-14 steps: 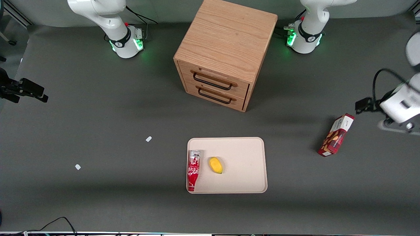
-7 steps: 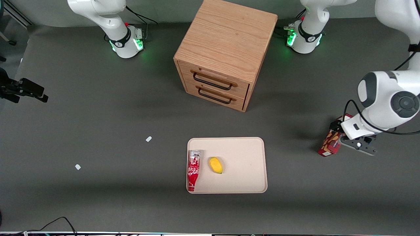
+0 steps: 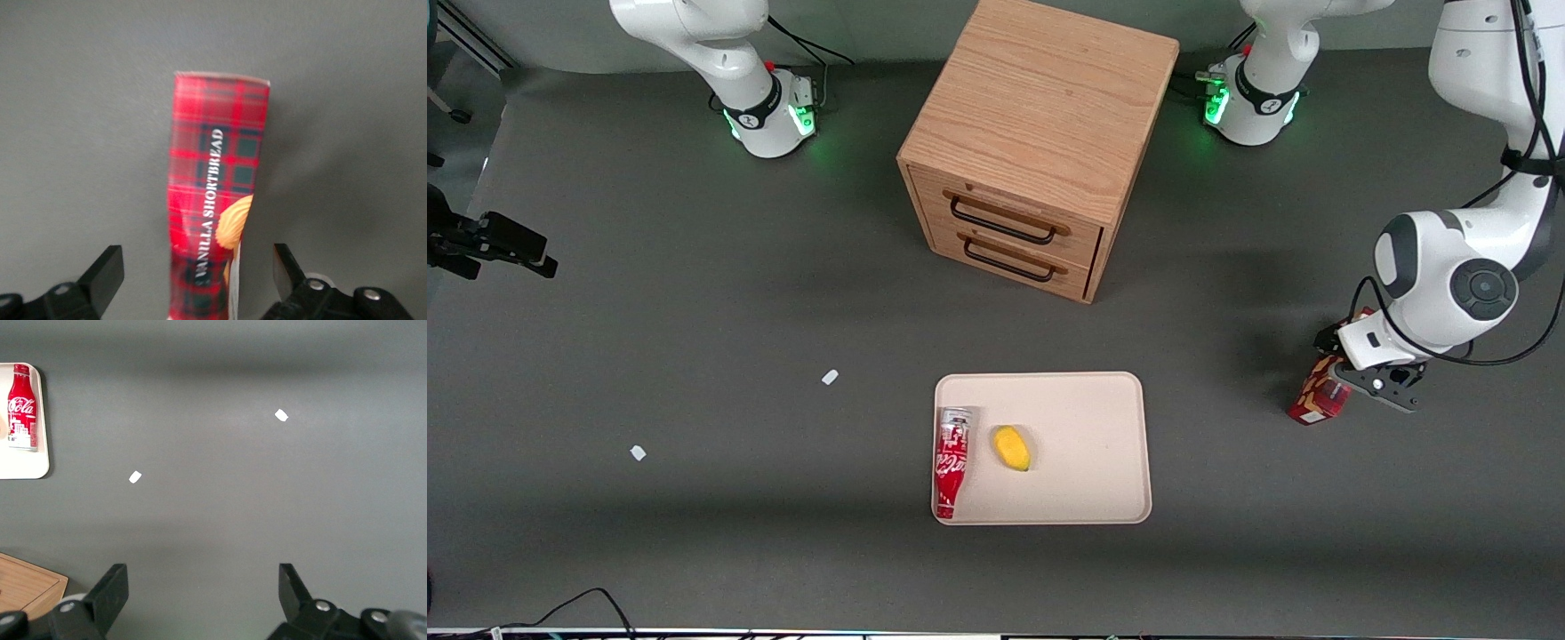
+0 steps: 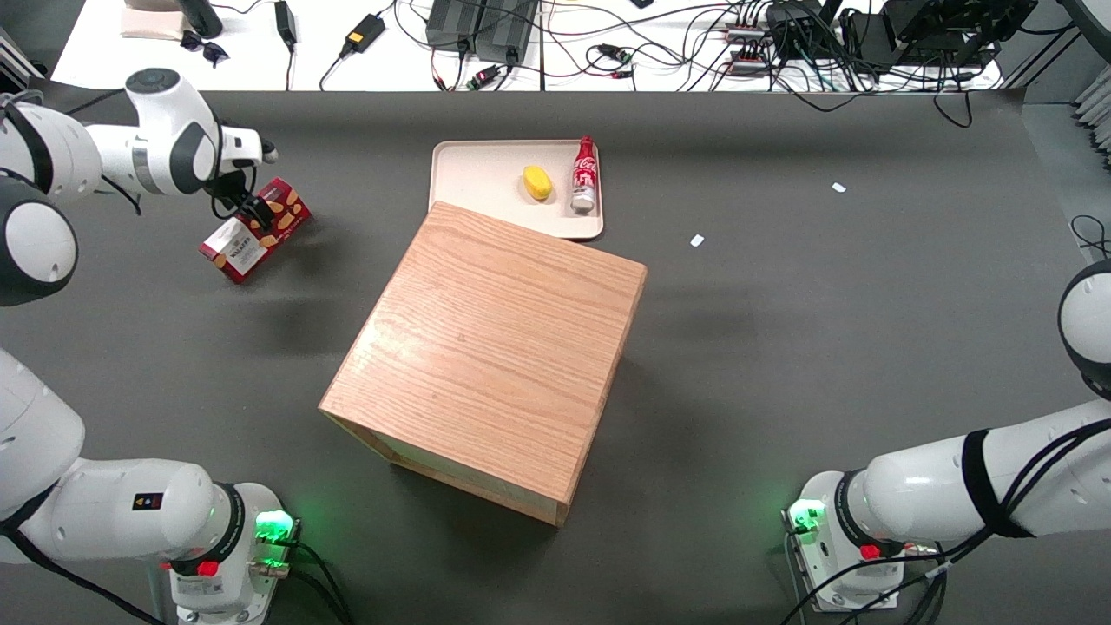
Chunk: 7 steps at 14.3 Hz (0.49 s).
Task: Place red cookie box on tray
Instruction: 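Move the open left gripper down over the red plaid cookie box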
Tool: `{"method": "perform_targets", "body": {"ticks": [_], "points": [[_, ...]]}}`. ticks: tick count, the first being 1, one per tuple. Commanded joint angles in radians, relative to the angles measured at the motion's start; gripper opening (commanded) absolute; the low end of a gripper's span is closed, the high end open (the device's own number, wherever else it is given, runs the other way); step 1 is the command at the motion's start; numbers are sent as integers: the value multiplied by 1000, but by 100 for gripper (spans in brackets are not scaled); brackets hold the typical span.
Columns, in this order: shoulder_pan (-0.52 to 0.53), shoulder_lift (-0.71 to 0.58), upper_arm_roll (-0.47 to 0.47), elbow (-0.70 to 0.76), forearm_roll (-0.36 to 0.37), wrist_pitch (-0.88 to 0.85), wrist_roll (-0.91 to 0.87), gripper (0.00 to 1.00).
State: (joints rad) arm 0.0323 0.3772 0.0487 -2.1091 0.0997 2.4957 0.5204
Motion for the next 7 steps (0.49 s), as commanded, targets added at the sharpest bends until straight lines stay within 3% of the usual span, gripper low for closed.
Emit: {"method": "perform_targets", "body": {"ticks": [1, 2, 3, 7], "points": [[-8, 8, 3, -14, -17, 29, 16, 42], [-9, 8, 3, -14, -17, 23, 16, 13], [-11, 6, 3, -11, -17, 14, 15, 0], [-6, -1, 3, -8, -44, 5, 23, 0]]}}
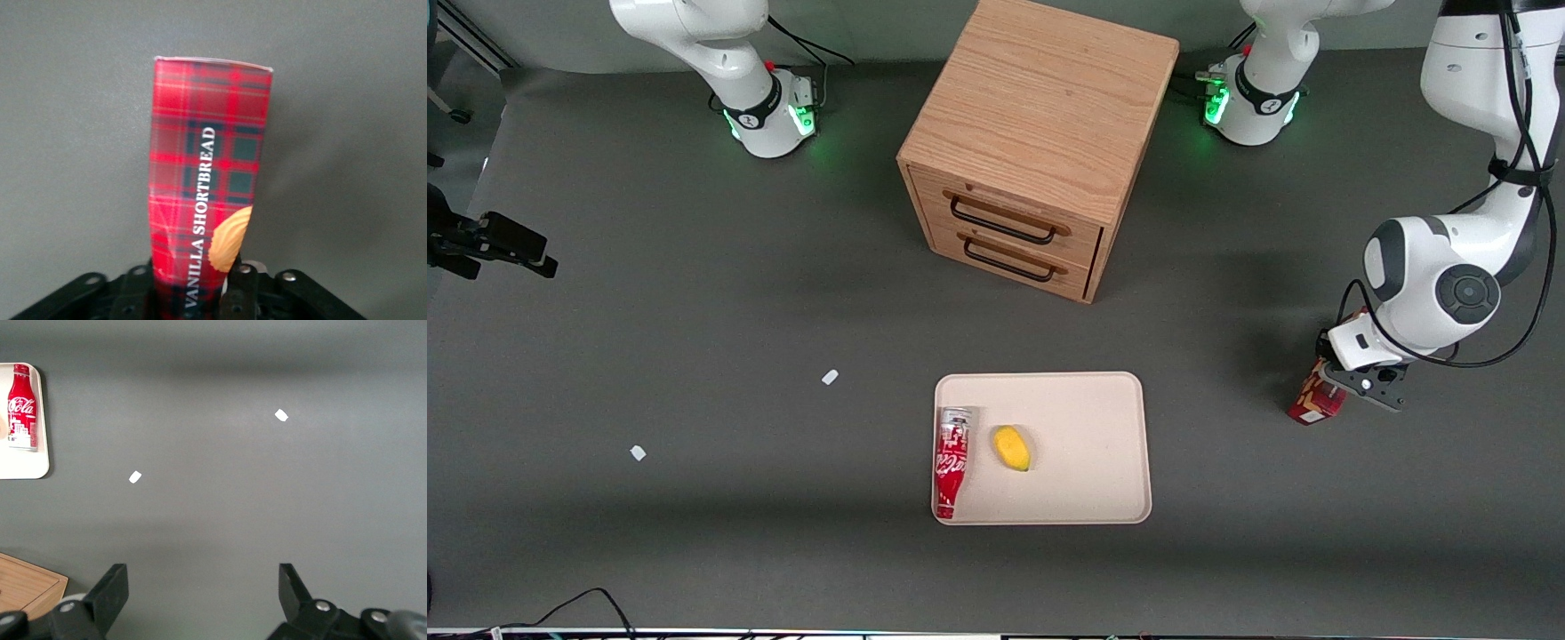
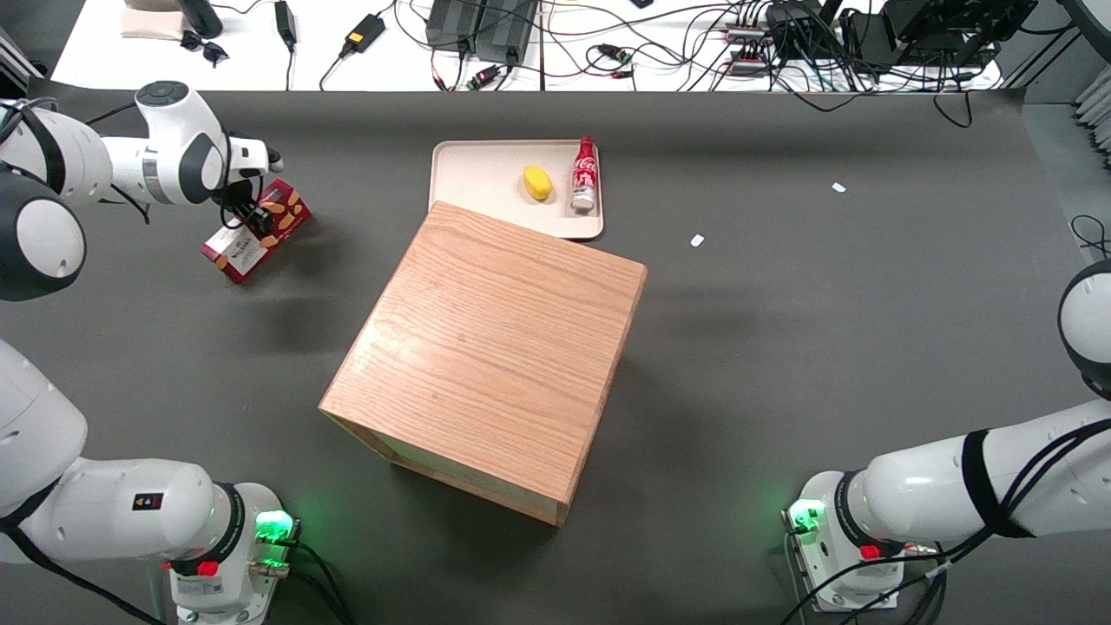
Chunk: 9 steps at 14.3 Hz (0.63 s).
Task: Place red cookie box on tray
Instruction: 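Move the open left gripper down over the red plaid cookie box, then close the left gripper on the box end and lift it upright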
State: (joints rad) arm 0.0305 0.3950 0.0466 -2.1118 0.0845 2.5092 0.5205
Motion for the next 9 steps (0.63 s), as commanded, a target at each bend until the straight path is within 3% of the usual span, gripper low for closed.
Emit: {"method": "perform_targets", "body": {"ticks": [1, 5, 9], "points": [[-4, -24, 6, -4, -31, -9, 24, 0], [-7, -53, 6, 67, -35, -134, 13, 0], [-24, -82, -7, 283, -77, -415, -123, 0]]}}
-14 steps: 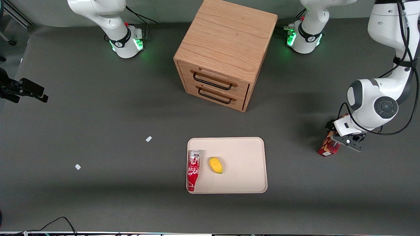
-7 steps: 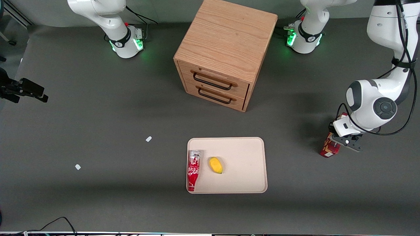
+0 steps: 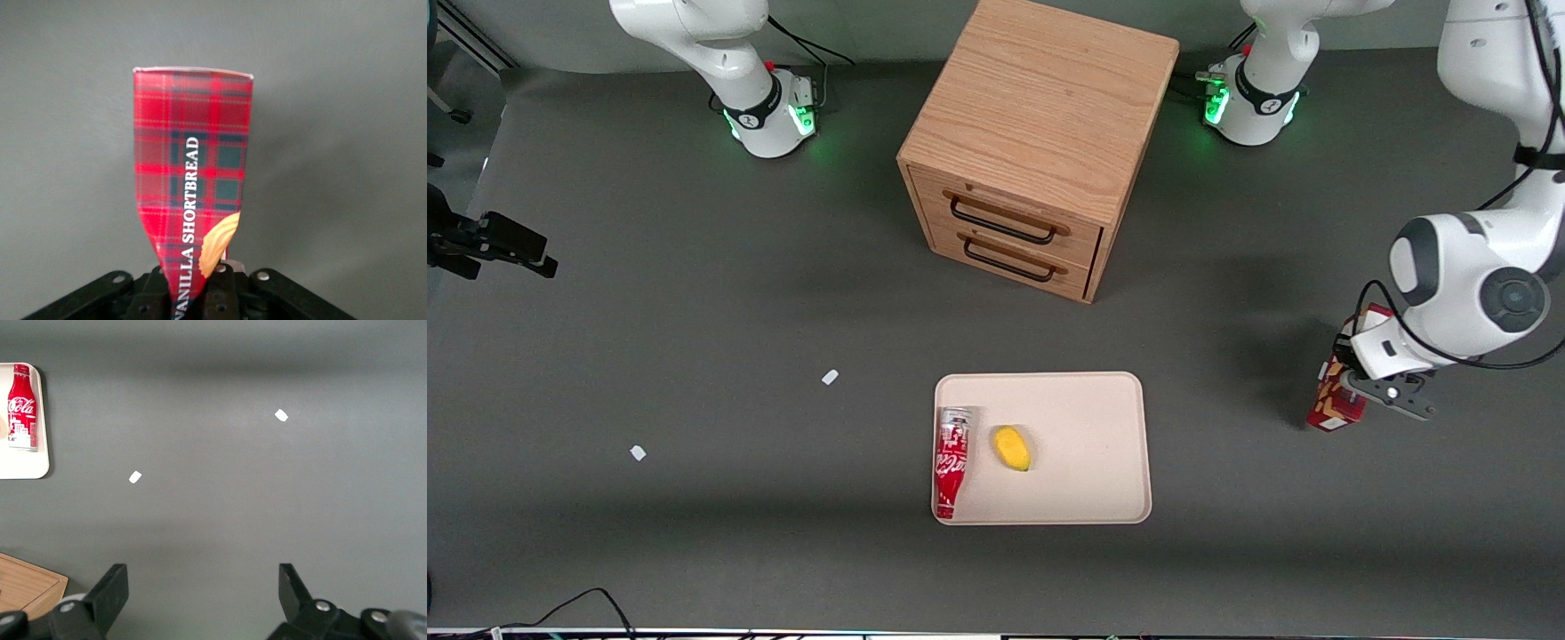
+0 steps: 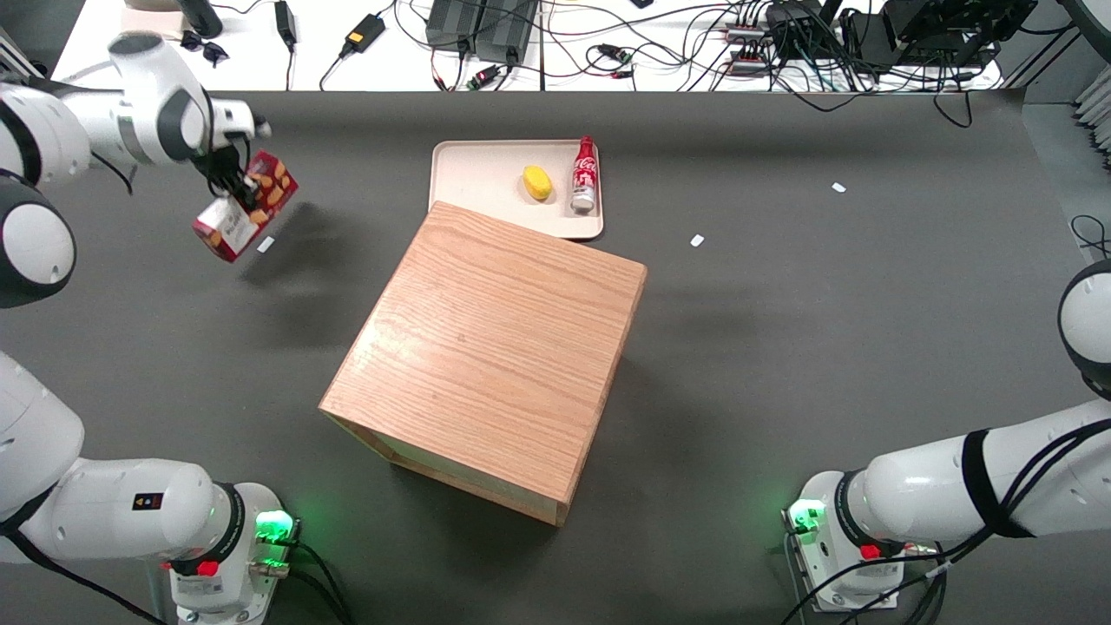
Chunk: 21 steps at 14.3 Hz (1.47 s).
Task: Place red cookie box on tray
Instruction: 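Close the left gripper on the box end and lift it upright, then carry the held box over to the cream tray's rim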
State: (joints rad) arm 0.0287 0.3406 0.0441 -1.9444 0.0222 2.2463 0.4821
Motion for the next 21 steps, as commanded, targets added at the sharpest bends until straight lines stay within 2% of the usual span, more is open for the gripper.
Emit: {"method": "perform_targets", "body": {"ticks": [1, 4, 7, 9, 11, 15, 17, 21], "points": [[-30, -25, -24, 198, -18, -242, -144, 0], [-35, -8, -102, 411, -37, -442, -320, 0], [-73, 47, -173, 548, -53, -530, -523, 0], [-116, 130, -231, 632, -50, -510, -730, 0], [-163, 222, -242, 711, -50, -470, -818, 0], [-222, 352, -242, 734, -42, -341, -853, 0], [-259, 421, -239, 733, -16, -260, -849, 0], [-286, 497, -236, 723, 10, -156, -869, 0]]}}
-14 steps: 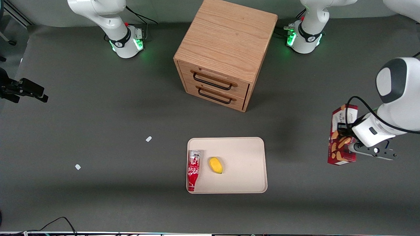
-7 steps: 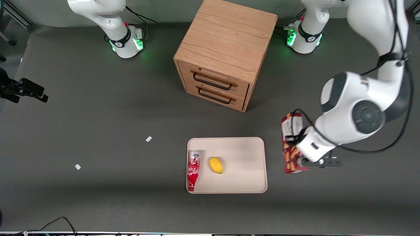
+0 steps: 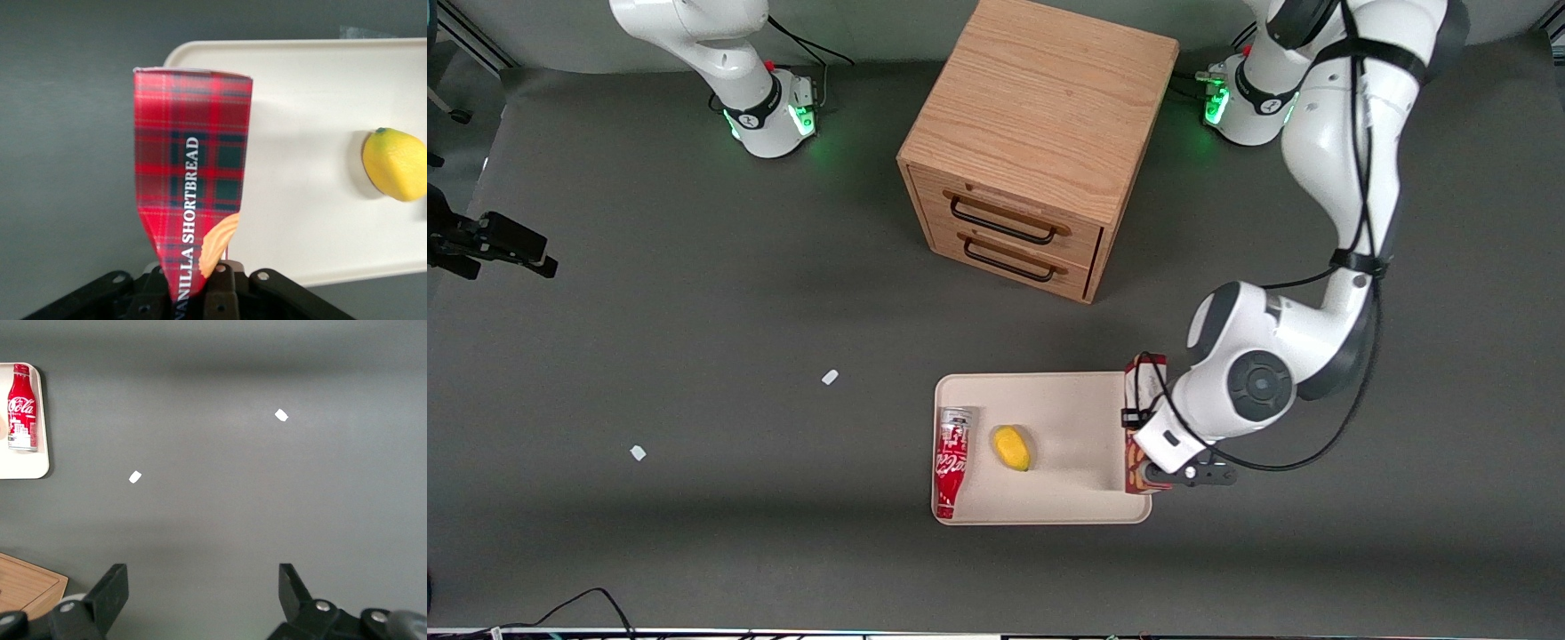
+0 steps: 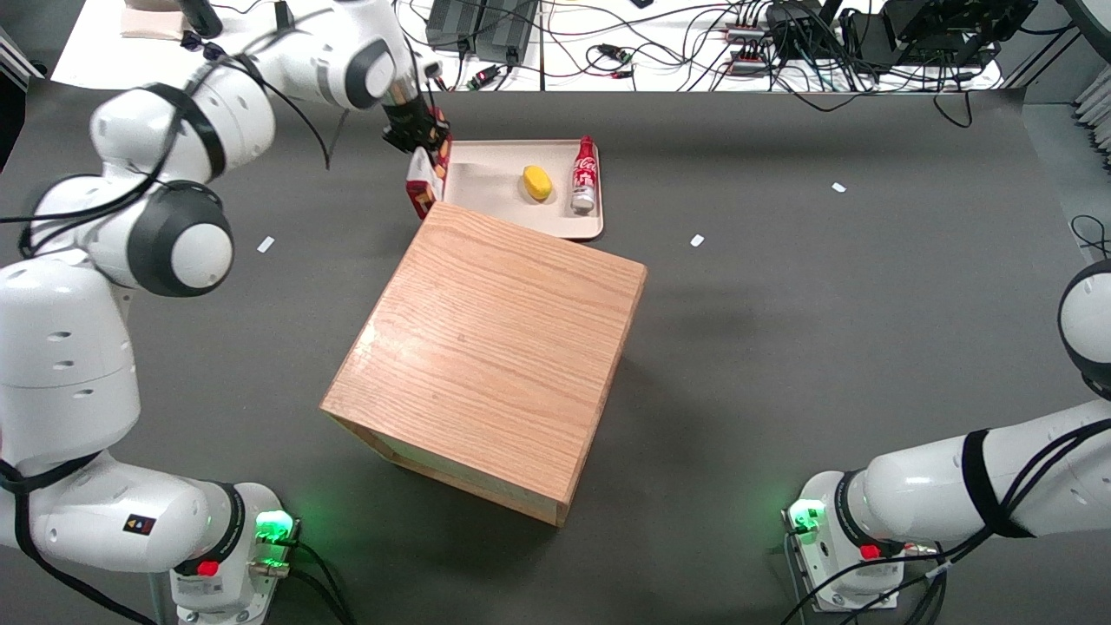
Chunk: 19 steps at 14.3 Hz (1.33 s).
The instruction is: Place red cookie box on tray
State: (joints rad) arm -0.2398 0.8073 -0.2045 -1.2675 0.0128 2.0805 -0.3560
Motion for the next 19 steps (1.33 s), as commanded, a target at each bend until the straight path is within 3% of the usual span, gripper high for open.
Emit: {"method": "perform_targets", "body": {"ticks": [1, 14, 15, 16, 17, 19], "points": [[-21, 41, 14, 46, 21, 19, -32, 0], [-33, 62, 27, 30, 27, 67, -107, 0], [-35, 67, 28, 24, 27, 82, -109, 5], [-36, 67, 27, 14, 27, 98, -109, 22], [-36, 62, 28, 4, 39, 107, -98, 99], [-44, 56, 27, -3, 62, 119, -109, 100]]}}
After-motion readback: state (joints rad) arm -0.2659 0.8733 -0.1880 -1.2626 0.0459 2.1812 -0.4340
